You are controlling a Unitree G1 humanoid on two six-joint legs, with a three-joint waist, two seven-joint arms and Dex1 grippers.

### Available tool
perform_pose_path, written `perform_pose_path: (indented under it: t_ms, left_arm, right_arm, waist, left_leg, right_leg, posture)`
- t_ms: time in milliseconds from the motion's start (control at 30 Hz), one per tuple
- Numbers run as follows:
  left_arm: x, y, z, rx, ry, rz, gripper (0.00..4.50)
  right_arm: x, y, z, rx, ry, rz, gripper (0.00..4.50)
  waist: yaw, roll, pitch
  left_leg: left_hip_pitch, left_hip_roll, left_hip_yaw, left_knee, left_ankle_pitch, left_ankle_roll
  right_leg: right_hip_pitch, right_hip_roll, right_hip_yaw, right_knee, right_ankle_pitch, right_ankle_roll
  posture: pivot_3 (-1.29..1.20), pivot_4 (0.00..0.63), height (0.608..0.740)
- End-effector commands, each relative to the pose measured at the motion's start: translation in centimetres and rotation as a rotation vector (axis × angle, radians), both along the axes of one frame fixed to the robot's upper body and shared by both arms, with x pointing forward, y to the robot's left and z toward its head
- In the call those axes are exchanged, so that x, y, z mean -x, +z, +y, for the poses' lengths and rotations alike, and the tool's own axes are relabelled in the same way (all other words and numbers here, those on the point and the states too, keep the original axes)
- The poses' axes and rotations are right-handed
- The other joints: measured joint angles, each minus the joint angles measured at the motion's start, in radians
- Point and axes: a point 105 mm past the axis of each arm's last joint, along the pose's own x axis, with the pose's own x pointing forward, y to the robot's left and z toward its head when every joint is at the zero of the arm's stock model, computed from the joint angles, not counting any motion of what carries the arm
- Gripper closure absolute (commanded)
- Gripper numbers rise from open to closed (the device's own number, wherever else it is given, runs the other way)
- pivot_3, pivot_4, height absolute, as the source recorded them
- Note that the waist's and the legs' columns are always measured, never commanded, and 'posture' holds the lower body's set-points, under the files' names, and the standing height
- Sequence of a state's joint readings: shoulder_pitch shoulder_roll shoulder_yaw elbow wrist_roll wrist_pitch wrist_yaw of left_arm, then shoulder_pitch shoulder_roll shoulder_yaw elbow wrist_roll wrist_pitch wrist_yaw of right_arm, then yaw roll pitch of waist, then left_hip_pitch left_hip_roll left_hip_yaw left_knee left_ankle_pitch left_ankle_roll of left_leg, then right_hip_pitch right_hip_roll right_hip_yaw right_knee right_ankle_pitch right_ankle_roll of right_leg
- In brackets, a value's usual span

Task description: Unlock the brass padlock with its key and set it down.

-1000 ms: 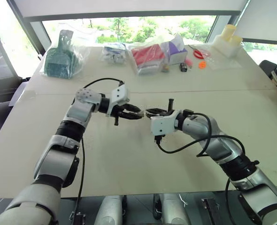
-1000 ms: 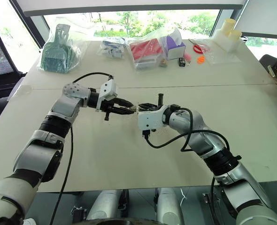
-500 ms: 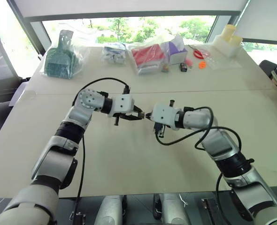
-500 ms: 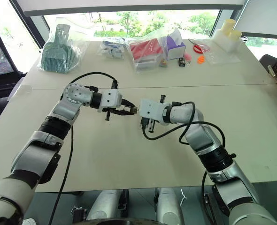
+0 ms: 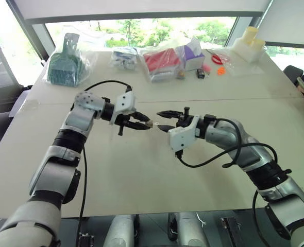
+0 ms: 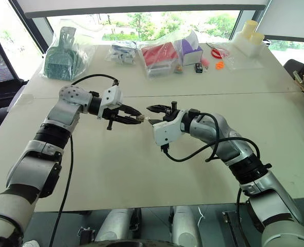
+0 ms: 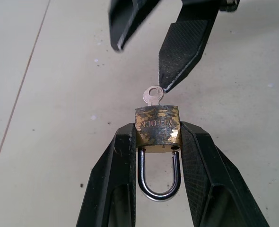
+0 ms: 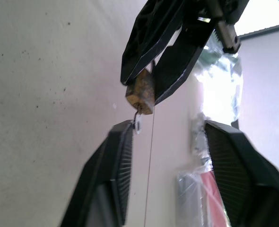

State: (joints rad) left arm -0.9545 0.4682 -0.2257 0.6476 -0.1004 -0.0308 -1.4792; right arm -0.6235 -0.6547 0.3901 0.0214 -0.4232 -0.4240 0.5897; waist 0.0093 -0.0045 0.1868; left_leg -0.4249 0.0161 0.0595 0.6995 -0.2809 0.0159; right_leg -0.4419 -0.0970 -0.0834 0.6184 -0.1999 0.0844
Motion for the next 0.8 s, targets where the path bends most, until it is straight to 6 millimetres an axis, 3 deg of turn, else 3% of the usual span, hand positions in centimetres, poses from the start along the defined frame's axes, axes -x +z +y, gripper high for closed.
perform_pose_path:
  t_ms: [33,67,533,600,800]
  left_arm:
    - [0.1,2.0,-0.4,0.050,-0.022,-0.011,3.77]
    - [0.2,2.2,-0.5,0.057,-0.026,-0.004,3.77]
    - [0.6,3.0,-1.2,0.090,-0.056,0.015,3.77]
    - [0.6,3.0,-1.2,0.090,-0.056,0.016,3.77]
    - [0.6,3.1,-1.3,0.104,-0.051,0.024,3.77]
  right_arm:
    - [0.1,1.9,0.2,-0.038,0.038,-0.099,0.52]
    - [0.0,1.9,0.3,-0.038,0.044,-0.100,0.06]
    - [0.0,1.3,1.5,-0.026,0.093,-0.118,0.06]
    - [0.1,1.4,1.6,-0.028,0.099,-0.128,0.83]
    - [0.2,1.5,1.8,-0.039,0.104,-0.138,3.87]
  waist:
    - [0.000,0.000,0.000]
    - [0.001,0.000,0.000]
    - [0.001,0.000,0.000]
    - [0.001,0.000,0.000]
    - [0.001,0.000,0.000]
  left_leg:
    - [0.000,0.000,0.000,0.000,0.000,0.000]
    - [0.000,0.000,0.000,0.000,0.000,0.000]
    - [0.000,0.000,0.000,0.000,0.000,0.000]
    - [0.000,0.000,0.000,0.000,0.000,0.000]
    - [0.000,0.000,0.000,0.000,0.000,0.000]
  right_leg:
    - [0.000,0.000,0.000,0.000,0.000,0.000]
    - [0.000,0.000,0.000,0.000,0.000,0.000]
    - [0.000,0.000,0.000,0.000,0.000,0.000]
    - [0.000,0.000,0.000,0.000,0.000,0.000]
    - [0.000,0.000,0.000,0.000,0.000,0.000]
  posture:
    - [0.00,0.150,0.740]
    - [0.00,0.150,0.740]
    - [0.00,0.150,0.740]
    - [0.00,0.150,0.740]
    - [0.00,0.150,0.740]
